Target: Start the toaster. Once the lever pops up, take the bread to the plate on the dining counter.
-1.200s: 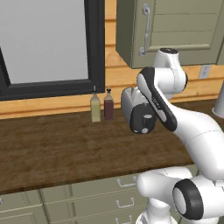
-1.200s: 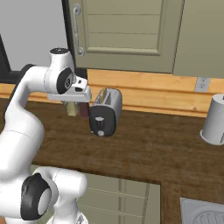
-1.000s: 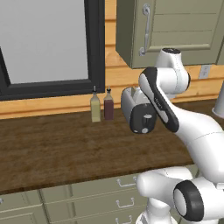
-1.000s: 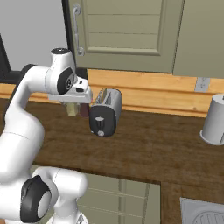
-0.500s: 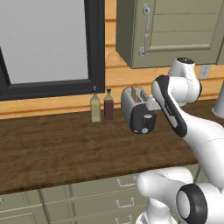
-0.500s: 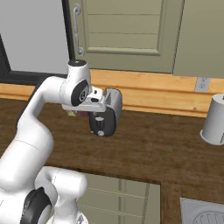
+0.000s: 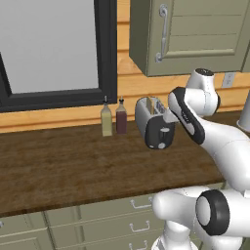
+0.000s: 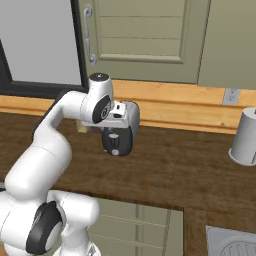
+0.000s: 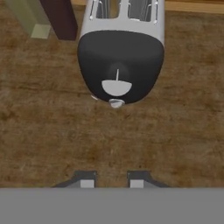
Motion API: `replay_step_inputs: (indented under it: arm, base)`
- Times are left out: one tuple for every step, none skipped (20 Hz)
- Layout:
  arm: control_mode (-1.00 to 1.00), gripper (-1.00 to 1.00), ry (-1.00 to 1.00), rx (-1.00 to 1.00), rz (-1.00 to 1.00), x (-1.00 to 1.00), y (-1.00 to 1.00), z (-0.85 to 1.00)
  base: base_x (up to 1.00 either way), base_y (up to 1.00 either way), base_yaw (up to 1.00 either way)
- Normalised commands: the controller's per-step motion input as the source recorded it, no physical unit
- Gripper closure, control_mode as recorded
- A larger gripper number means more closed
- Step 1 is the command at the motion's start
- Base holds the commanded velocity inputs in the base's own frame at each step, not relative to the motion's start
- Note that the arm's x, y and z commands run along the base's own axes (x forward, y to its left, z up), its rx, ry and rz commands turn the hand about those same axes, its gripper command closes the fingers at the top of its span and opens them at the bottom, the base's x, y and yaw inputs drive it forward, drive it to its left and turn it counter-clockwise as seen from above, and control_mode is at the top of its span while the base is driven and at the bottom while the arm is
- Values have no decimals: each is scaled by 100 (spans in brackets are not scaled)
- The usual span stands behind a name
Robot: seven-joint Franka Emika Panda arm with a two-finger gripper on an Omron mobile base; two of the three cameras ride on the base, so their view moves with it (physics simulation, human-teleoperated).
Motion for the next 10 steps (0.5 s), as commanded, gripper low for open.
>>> replay_step_inputs:
  arm:
    - [-100, 100, -3, 0, 0, 28, 0, -14]
    - [-100, 100, -5, 0, 0, 37, 0, -14]
    - [-100, 100, -3, -1, 0, 54, 21, -14]
    - [-100, 100, -2, -4, 0, 51, 26, -14]
    - [-100, 100, -1, -1, 0, 42, 14, -19]
    - [-100, 100, -1, 0, 0, 34, 0, -22]
    - [-100, 100, -1, 0, 0, 24, 0, -21]
    - [-100, 100, -1, 0, 0, 20, 0, -19]
    - [-100, 100, -1, 1, 0, 17, -1, -17]
    - [-100, 100, 0, 1, 0, 18, 0, -17]
  base:
    - [0, 0, 0]
    - [0, 0, 0]
    - [0, 0, 0]
    - [0, 0, 0]
    - [0, 0, 0]
    - [0, 0, 0]
    - [0, 0, 0]
    - [0, 0, 0]
    - [0, 0, 0]
    - [0, 0, 0]
